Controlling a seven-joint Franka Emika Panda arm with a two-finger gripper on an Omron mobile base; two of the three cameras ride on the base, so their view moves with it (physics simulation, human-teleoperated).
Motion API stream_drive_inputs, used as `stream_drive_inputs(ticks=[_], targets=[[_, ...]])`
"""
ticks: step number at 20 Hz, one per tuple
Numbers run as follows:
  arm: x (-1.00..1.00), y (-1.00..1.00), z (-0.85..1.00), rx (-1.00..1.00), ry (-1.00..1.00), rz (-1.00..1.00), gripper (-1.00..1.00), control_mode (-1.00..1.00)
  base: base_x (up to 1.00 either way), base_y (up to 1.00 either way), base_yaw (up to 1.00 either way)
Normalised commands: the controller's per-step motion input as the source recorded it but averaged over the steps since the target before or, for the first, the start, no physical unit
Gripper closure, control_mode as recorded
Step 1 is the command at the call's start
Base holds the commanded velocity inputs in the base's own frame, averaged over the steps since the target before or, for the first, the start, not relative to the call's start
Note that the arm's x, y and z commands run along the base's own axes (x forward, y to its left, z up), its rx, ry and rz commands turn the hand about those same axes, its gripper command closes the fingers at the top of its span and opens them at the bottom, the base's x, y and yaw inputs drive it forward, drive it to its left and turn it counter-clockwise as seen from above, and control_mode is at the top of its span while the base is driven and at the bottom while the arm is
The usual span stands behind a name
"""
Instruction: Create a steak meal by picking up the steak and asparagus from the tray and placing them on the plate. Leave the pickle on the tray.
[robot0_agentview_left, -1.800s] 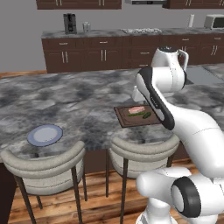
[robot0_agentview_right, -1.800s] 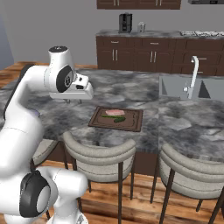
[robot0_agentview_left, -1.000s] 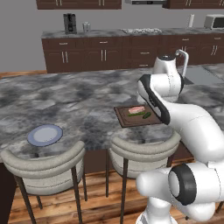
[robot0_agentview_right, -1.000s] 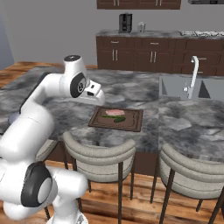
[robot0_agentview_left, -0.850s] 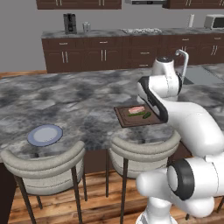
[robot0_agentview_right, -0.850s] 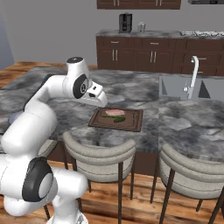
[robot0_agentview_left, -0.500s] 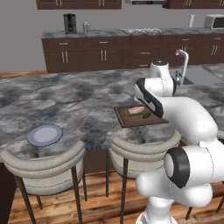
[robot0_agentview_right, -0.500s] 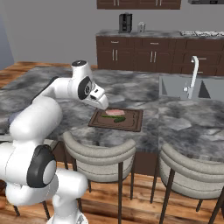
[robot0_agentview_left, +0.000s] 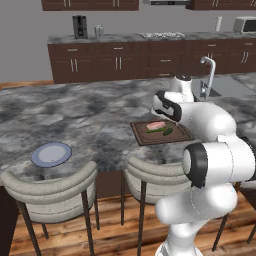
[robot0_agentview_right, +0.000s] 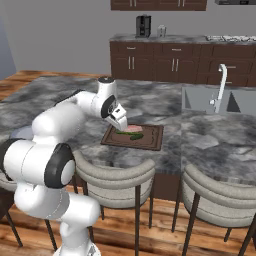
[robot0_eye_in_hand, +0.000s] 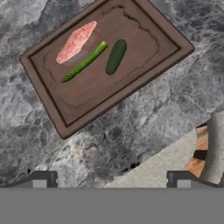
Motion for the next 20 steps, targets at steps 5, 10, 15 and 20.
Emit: stream_drive_inputs(ticks=[5,10,15,20], targets=[[0.57,0.0,-0.52,0.0,0.02,-0.16,-1.0,-1.0,0.0,0.0,0.0],[0.53,0.0,-0.49,0.0,0.0,-0.17,-1.0,-1.0,0.0,0.0,0.0],[0.51,0.0,-0.27,0.02,0.0,-0.14,-1.0,-1.0,0.0,0.0,0.0],[0.44,0.0,-0.22,0.03,0.0,-0.12,-1.0,-1.0,0.0,0.0,0.0]])
